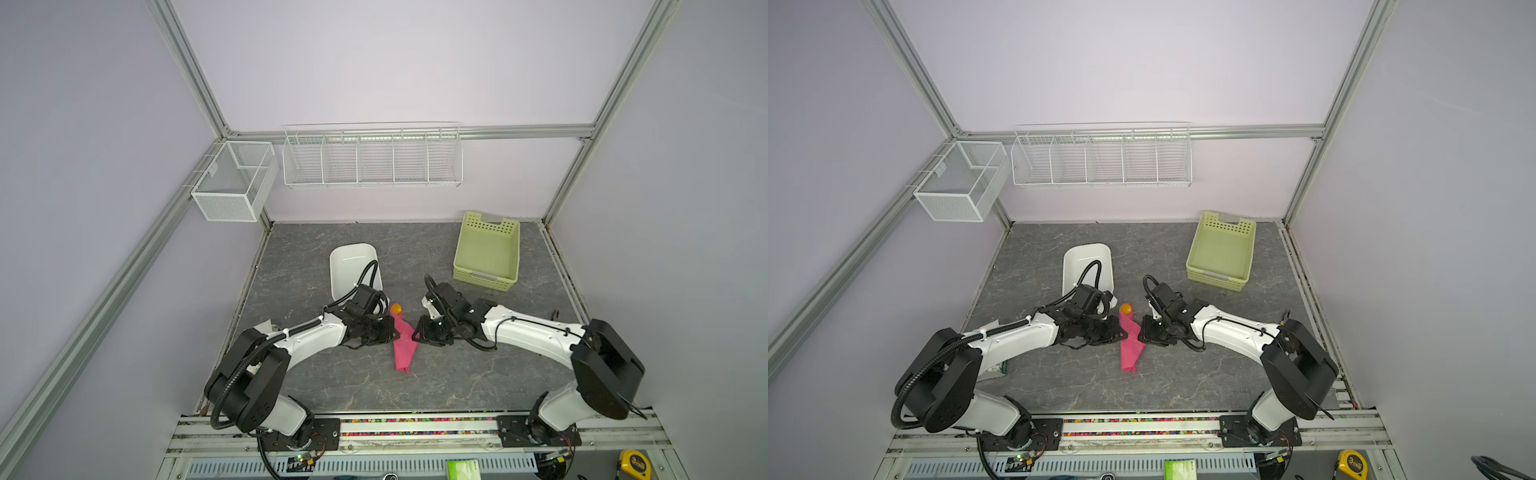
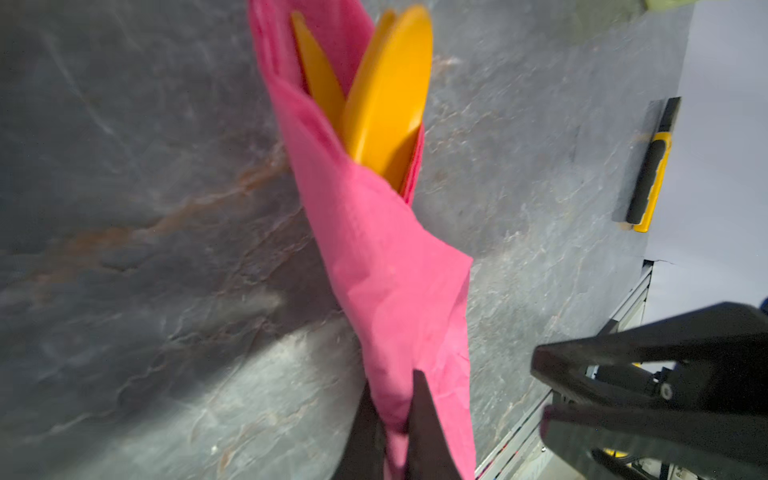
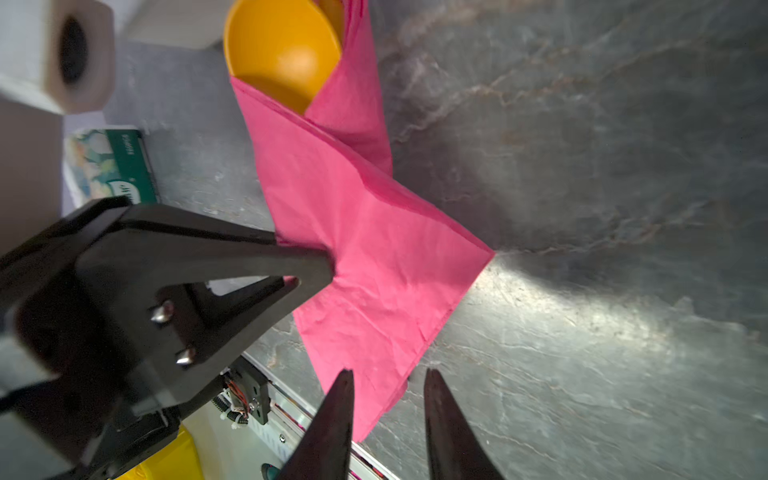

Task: Place the utensils on the paper napkin and roll it up
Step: 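Lift the pink roll upright with both grippers, raising it off the table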

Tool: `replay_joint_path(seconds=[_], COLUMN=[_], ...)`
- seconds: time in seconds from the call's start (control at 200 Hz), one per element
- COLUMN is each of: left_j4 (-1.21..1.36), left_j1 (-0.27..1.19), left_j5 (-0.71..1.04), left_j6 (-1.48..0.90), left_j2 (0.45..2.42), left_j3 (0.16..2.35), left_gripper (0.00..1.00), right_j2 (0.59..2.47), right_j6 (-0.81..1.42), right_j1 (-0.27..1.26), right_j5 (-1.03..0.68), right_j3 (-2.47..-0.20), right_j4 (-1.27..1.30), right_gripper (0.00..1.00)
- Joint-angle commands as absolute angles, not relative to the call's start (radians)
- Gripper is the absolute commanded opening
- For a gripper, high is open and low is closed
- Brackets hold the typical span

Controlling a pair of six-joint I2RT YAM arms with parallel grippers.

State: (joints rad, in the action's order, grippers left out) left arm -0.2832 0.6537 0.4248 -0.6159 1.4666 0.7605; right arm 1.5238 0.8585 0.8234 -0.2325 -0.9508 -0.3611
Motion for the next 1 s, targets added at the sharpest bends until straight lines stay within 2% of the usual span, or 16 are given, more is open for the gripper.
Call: replay_joint_path(seconds=[0.0,0.27,0.54,0.725,0.9,0.995], left_j4=[-0.330,-0.367,-0.219,-0.099,0.035,0.105], left_j1=[0.652,0.652,0.652,0.652,0.652,0.652], left_j5=[0.375,0.333,0.304,0.438,0.587,0.664], left_j6=[-0.569,-0.497,-0.499,-0.501,-0.549,-0.594], left_j2=[1.412,1.264,1.085,1.027,1.000,0.995], left_j3=[0.823,0.930,0.969,1.046,1.104,1.121], left_gripper=[0.02,0.00,0.00,0.00,0.00,0.00], right_j2=[1.443,1.245,0.993,0.865,0.819,0.813], right_j6=[0.827,0.787,0.700,0.608,0.537,0.534], right_j1=[0.815,0.809,0.807,0.807,0.808,0.808], right_j5=[-0.182,-0.118,-0.039,-0.066,-0.181,-0.237], right_j3=[-0.942,-0.915,-0.909,-0.925,-0.959,-0.981], right_j4=[-0.391,-0.328,-0.267,-0.233,-0.156,-0.102], right_gripper=[0.33,0.36,0.37,0.37,0.36,0.42])
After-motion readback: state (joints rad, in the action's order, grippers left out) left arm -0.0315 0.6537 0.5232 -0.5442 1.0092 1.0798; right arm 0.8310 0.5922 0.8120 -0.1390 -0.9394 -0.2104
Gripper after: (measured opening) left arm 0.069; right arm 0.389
